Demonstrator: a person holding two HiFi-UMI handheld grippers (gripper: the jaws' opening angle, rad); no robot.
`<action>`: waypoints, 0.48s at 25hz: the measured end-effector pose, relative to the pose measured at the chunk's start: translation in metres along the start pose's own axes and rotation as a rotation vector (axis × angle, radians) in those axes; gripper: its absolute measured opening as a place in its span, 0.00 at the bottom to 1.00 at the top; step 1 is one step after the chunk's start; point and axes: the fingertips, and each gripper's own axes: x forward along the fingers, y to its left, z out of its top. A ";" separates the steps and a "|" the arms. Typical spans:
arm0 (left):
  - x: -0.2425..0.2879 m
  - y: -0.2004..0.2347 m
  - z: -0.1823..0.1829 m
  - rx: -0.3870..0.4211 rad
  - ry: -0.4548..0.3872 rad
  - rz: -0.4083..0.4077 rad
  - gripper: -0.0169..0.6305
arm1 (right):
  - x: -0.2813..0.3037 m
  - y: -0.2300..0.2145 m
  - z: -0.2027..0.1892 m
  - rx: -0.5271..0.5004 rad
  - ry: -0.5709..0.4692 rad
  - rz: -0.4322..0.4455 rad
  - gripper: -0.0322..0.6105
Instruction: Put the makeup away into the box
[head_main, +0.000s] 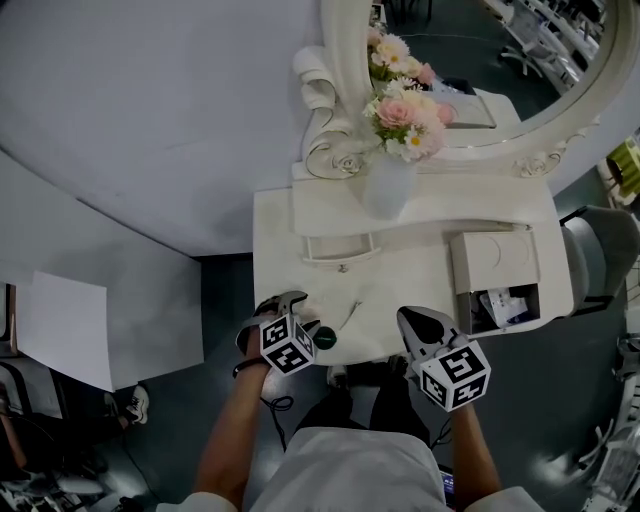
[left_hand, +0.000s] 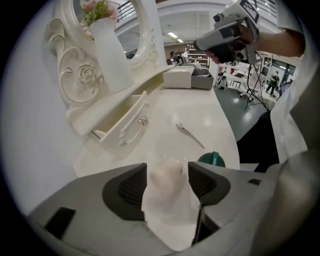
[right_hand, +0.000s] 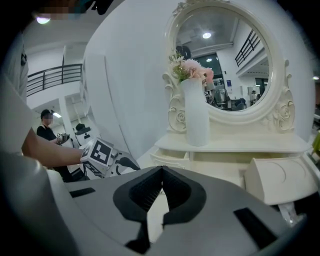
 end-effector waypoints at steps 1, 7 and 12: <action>0.003 0.001 -0.001 0.009 0.009 -0.001 0.45 | 0.001 -0.002 0.000 0.002 0.002 -0.001 0.04; 0.017 0.004 0.000 0.034 0.033 -0.020 0.46 | 0.006 -0.010 0.000 0.017 0.003 -0.008 0.04; 0.026 0.001 -0.006 0.063 0.071 -0.028 0.40 | 0.008 -0.014 0.000 0.027 -0.001 -0.012 0.04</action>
